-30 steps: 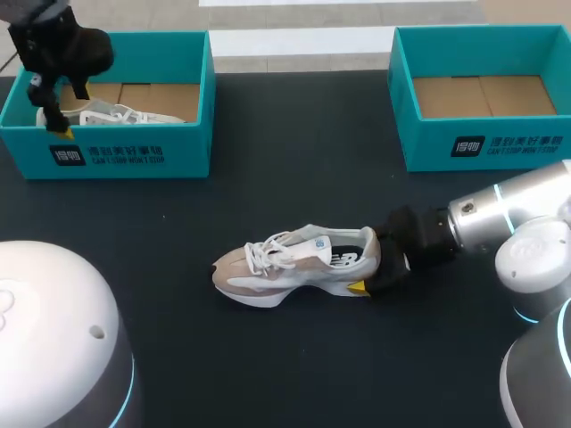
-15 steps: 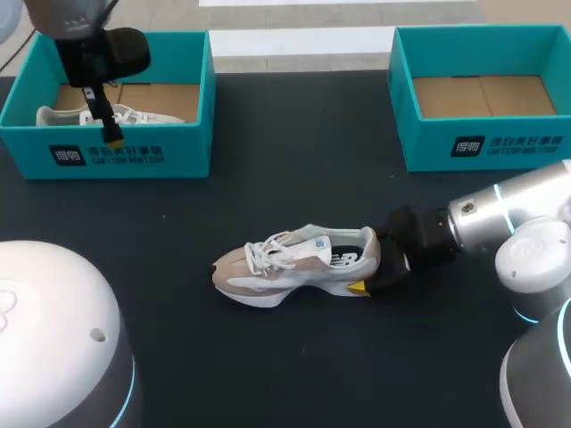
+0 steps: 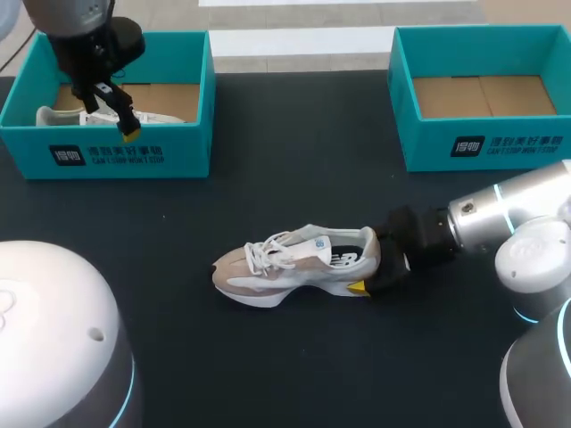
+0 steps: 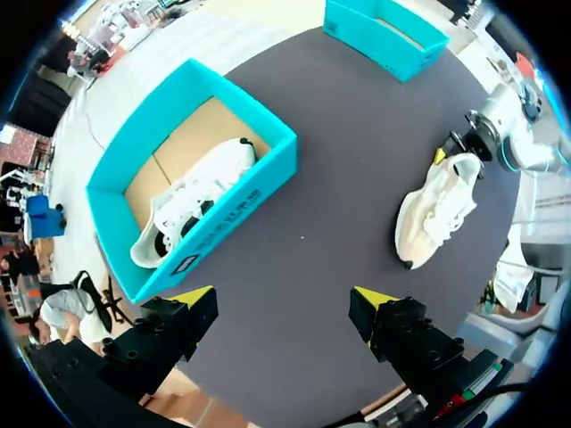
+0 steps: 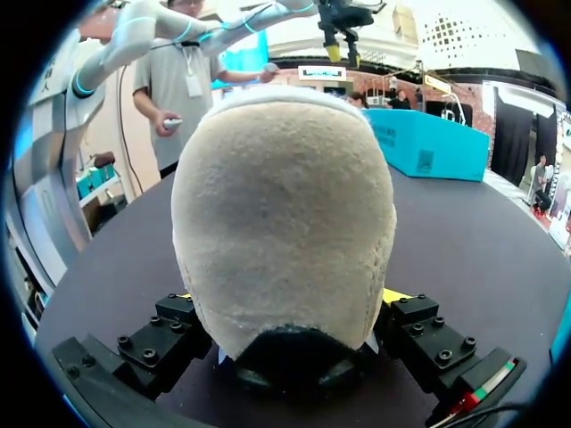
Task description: Take the shoe out of the shoebox, open the shoe tongue, remove and reinsert the insole, then place the shoe into the shoebox
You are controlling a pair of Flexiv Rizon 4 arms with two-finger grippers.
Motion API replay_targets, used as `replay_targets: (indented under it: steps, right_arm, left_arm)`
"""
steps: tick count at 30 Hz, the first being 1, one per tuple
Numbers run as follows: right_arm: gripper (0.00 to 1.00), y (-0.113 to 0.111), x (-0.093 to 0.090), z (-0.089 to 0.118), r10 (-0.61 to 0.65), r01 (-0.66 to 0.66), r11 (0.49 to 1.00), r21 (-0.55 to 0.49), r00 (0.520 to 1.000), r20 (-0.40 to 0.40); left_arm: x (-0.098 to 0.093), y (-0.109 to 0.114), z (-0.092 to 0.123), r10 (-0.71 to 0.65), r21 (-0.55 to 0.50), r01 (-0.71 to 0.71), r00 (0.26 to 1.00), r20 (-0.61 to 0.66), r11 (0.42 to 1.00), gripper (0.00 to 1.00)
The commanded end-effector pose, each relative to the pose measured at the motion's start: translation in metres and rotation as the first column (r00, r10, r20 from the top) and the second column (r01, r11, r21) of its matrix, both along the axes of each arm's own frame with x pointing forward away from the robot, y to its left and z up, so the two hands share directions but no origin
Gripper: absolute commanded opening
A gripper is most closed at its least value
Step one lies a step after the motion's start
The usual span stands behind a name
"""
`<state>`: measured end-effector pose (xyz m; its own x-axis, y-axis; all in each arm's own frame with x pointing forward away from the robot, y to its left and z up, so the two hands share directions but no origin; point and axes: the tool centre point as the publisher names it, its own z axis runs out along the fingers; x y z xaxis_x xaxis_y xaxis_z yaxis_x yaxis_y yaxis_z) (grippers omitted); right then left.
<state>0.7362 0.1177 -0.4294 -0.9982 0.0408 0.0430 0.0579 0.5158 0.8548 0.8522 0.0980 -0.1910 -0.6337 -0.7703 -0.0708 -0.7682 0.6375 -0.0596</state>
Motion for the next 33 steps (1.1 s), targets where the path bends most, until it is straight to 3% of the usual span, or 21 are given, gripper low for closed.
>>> replay_targets:
  steps: [1,8,13,17,24,33]
  right_arm:
    - [0.0,0.008,0.002,-0.007,-0.002,0.002,1.0,-0.004,1.0,0.0]
    - [0.0,0.008,0.002,-0.007,-0.002,0.002,1.0,-0.004,1.0,0.0]
    - [0.0,0.008,0.002,-0.007,-0.002,0.002,1.0,-0.004,1.0,0.0]
    - [0.0,0.008,0.002,-0.007,-0.002,0.002,1.0,-0.004,1.0,0.0]
    - [0.0,0.008,0.002,-0.007,-0.002,0.002,1.0,-0.004,1.0,0.0]
    - [0.0,0.008,0.002,-0.007,-0.002,0.002,1.0,-0.004,1.0,0.0]
  left_arm:
    - [-0.021,-0.002,-0.001,0.158,-0.068,-0.154,0.986,0.058,0.986,1.0]
    - [-0.031,-0.023,-0.004,0.412,-0.068,-0.408,0.909,0.069,0.911,1.0]
    - [-0.035,-0.041,-0.014,0.517,-0.057,-0.515,0.854,0.058,0.855,1.0]
    - [-0.037,-0.056,-0.023,0.534,-0.051,-0.532,0.843,0.067,0.845,1.0]
    - [-0.035,-0.088,-0.035,0.567,-0.128,-0.558,0.822,0.054,0.82,1.0]
    - [-0.064,-0.119,-0.045,0.61,-0.155,-0.603,0.792,-0.002,0.782,1.0]
